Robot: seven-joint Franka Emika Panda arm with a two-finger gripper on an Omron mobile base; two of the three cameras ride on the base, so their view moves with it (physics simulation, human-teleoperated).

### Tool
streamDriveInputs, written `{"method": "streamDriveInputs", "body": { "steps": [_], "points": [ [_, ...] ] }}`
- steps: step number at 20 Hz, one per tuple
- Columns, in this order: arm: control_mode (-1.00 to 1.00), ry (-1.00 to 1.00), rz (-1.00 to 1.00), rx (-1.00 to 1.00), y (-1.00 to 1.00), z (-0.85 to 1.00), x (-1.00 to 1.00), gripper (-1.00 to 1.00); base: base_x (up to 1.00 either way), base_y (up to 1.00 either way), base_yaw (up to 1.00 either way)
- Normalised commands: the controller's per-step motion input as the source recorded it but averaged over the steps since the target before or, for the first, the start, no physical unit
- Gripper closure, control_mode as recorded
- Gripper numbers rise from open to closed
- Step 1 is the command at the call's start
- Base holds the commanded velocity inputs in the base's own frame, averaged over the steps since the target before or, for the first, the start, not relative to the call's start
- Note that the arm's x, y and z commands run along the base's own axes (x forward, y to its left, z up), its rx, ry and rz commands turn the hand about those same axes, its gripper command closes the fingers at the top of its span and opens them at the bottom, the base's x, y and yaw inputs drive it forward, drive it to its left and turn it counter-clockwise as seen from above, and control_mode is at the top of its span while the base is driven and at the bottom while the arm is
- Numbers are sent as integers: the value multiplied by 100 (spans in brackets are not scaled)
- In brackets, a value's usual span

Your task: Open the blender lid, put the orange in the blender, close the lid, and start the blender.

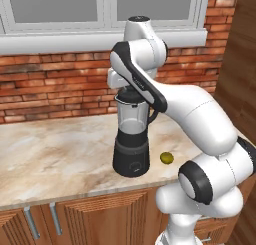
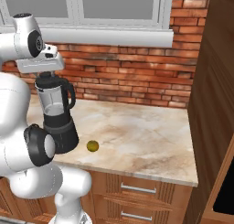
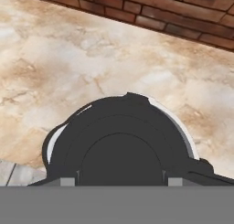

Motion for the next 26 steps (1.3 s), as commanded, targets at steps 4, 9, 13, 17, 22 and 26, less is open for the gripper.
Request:
{"method": "streamDriveInputs", "body": {
  "steps": [4,9,13,17,22,26],
  "points": [
    [-100,-1,0,0,-8,0,0,100,0,0,0],
    [-100,-3,0,0,-8,1,-1,100,0,0,0],
    [-100,0,-2,-3,1,65,-6,100,0,0,0],
    [-100,-1,0,-7,15,100,0,100,0,0,0],
    [-100,0,0,-4,-1,94,-23,100,0,0,0],
    [-100,-2,-2,0,-64,17,-46,100,0,0,0]
  ]
}}
